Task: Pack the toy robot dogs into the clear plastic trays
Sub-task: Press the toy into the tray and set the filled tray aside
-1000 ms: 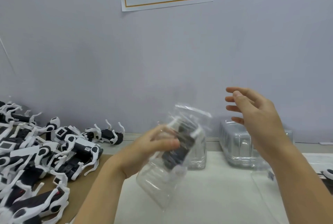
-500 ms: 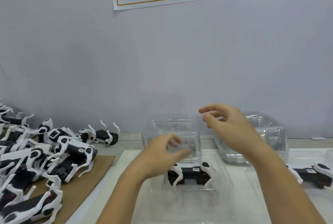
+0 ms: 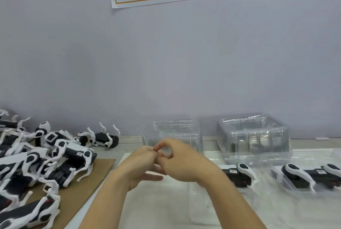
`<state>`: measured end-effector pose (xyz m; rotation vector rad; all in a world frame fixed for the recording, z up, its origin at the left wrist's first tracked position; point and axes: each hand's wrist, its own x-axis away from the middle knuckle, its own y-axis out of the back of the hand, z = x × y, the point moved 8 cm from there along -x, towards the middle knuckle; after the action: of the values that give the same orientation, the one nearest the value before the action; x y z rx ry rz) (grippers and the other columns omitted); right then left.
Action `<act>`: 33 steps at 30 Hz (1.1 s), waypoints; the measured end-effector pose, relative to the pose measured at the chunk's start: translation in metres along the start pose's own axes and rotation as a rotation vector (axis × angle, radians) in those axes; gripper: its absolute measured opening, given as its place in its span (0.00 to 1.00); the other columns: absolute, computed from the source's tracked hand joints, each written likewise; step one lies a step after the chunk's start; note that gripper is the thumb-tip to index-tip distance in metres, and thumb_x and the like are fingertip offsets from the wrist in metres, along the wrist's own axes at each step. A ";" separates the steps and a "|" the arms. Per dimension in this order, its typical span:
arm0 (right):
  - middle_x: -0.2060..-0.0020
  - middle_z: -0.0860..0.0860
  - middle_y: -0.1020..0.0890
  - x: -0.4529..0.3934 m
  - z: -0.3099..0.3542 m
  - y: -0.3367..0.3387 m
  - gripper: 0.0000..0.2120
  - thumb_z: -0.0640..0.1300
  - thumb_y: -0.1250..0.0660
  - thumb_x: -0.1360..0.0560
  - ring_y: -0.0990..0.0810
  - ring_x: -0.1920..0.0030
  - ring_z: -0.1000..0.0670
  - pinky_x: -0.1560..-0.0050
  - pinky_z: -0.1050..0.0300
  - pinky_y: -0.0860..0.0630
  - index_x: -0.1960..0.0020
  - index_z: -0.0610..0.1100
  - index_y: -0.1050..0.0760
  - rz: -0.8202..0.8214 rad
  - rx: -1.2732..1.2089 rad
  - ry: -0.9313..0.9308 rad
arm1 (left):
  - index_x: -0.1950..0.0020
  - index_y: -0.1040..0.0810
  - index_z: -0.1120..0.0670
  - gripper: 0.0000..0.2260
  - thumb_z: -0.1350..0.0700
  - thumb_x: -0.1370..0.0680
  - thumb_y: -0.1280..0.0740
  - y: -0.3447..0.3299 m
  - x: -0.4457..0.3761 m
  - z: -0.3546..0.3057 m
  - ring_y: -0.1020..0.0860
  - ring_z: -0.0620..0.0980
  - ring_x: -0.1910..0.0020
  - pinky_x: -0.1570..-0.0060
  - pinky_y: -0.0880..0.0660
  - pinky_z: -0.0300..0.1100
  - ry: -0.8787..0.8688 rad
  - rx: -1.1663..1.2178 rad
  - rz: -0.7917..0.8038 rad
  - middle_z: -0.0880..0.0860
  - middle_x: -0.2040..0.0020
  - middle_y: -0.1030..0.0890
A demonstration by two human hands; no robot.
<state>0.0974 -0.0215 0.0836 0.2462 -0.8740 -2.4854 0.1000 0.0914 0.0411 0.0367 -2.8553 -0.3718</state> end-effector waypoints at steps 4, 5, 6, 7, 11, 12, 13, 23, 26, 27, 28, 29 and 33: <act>0.29 0.54 0.29 0.004 -0.019 0.014 0.21 0.53 0.38 0.20 0.27 0.35 0.50 0.47 0.60 0.33 0.28 0.54 0.32 0.001 0.163 -0.130 | 0.50 0.19 0.56 0.11 0.61 0.18 0.41 0.028 -0.002 -0.007 0.16 0.49 0.64 0.60 0.20 0.43 -0.094 -0.072 -0.303 0.55 0.58 0.14; 0.28 0.54 0.30 0.005 -0.021 0.018 0.21 0.53 0.38 0.20 0.28 0.33 0.50 0.45 0.59 0.33 0.28 0.53 0.32 0.003 0.217 -0.157 | 0.52 0.19 0.56 0.10 0.61 0.19 0.40 0.031 0.000 -0.013 0.17 0.48 0.65 0.61 0.21 0.43 -0.146 -0.070 -0.358 0.55 0.58 0.15; 0.29 0.54 0.29 0.007 -0.024 0.022 0.21 0.52 0.39 0.20 0.27 0.33 0.49 0.45 0.59 0.33 0.28 0.52 0.31 0.014 0.269 -0.183 | 0.53 0.19 0.55 0.10 0.61 0.19 0.39 0.032 0.002 -0.020 0.18 0.47 0.66 0.61 0.22 0.43 -0.202 -0.087 -0.402 0.54 0.59 0.15; 0.31 0.53 0.27 0.009 -0.027 0.026 0.20 0.52 0.39 0.20 0.26 0.35 0.49 0.47 0.59 0.33 0.29 0.51 0.29 0.024 0.307 -0.212 | 0.54 0.19 0.54 0.09 0.61 0.19 0.38 0.031 0.005 -0.026 0.18 0.46 0.66 0.61 0.22 0.43 -0.255 -0.114 -0.435 0.53 0.59 0.15; 0.46 0.49 0.16 0.014 -0.043 0.043 0.16 0.50 0.40 0.21 0.20 0.46 0.49 0.63 0.61 0.30 0.37 0.47 0.22 0.021 0.289 -0.314 | 0.56 0.19 0.50 0.08 0.60 0.21 0.35 0.024 0.009 -0.039 0.17 0.47 0.61 0.57 0.20 0.48 -0.357 -0.187 -0.466 0.50 0.60 0.15; 0.47 0.49 0.16 0.015 -0.045 0.045 0.16 0.49 0.40 0.21 0.19 0.45 0.49 0.63 0.61 0.29 0.38 0.46 0.22 0.012 0.282 -0.323 | 0.56 0.19 0.49 0.08 0.59 0.21 0.35 0.023 0.009 -0.039 0.17 0.49 0.59 0.56 0.20 0.50 -0.365 -0.204 -0.460 0.50 0.59 0.16; 0.47 0.49 0.16 0.014 -0.047 0.046 0.16 0.49 0.40 0.21 0.19 0.44 0.48 0.61 0.61 0.27 0.38 0.46 0.21 -0.001 0.288 -0.325 | 0.56 0.19 0.49 0.08 0.59 0.21 0.35 0.021 0.009 -0.040 0.17 0.50 0.57 0.55 0.20 0.51 -0.372 -0.217 -0.453 0.50 0.57 0.16; 0.44 0.48 0.21 0.008 -0.063 0.050 0.13 0.47 0.39 0.21 0.23 0.51 0.48 0.55 0.59 0.28 0.40 0.44 0.23 -0.055 0.333 -0.364 | 0.56 0.19 0.48 0.08 0.59 0.21 0.34 0.011 0.004 -0.035 0.18 0.49 0.58 0.61 0.23 0.42 -0.373 -0.271 -0.385 0.49 0.58 0.16; 0.57 0.48 0.26 0.008 -0.065 0.049 0.08 0.44 0.39 0.21 0.26 0.62 0.50 0.69 0.61 0.34 0.56 0.43 0.27 -0.031 0.376 -0.388 | 0.55 0.19 0.49 0.07 0.59 0.21 0.34 0.009 0.003 -0.033 0.18 0.45 0.62 0.62 0.25 0.38 -0.367 -0.280 -0.359 0.48 0.58 0.16; 0.58 0.48 0.26 0.009 -0.066 0.050 0.08 0.44 0.39 0.21 0.27 0.63 0.49 0.70 0.61 0.35 0.57 0.43 0.26 -0.025 0.387 -0.402 | 0.54 0.19 0.49 0.07 0.59 0.21 0.35 0.008 0.003 -0.033 0.18 0.44 0.62 0.63 0.26 0.37 -0.366 -0.284 -0.351 0.48 0.58 0.16; 0.55 0.48 0.24 0.010 -0.066 0.051 0.08 0.45 0.39 0.20 0.25 0.60 0.49 0.69 0.62 0.34 0.52 0.43 0.23 -0.018 0.401 -0.405 | 0.54 0.19 0.50 0.07 0.59 0.20 0.35 0.008 0.003 -0.033 0.18 0.44 0.63 0.63 0.27 0.36 -0.366 -0.289 -0.345 0.48 0.58 0.16; 0.51 0.48 0.22 0.012 -0.066 0.052 0.10 0.46 0.39 0.20 0.23 0.57 0.48 0.65 0.62 0.31 0.45 0.42 0.22 -0.015 0.409 -0.402 | 0.54 0.19 0.50 0.07 0.59 0.20 0.35 0.008 0.003 -0.033 0.18 0.44 0.63 0.64 0.27 0.36 -0.368 -0.292 -0.342 0.48 0.58 0.16; 0.35 0.49 0.24 0.021 -0.057 0.055 0.17 0.51 0.38 0.19 0.22 0.39 0.47 0.46 0.56 0.26 0.33 0.45 0.26 -0.003 0.422 -0.342 | 0.54 0.19 0.50 0.07 0.59 0.20 0.35 0.006 0.003 -0.034 0.18 0.44 0.64 0.64 0.27 0.35 -0.378 -0.289 -0.329 0.48 0.60 0.15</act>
<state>0.1191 -0.1000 0.0740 -0.0437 -1.5396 -2.3576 0.1055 0.0886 0.0753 0.4261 -3.1280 -0.9455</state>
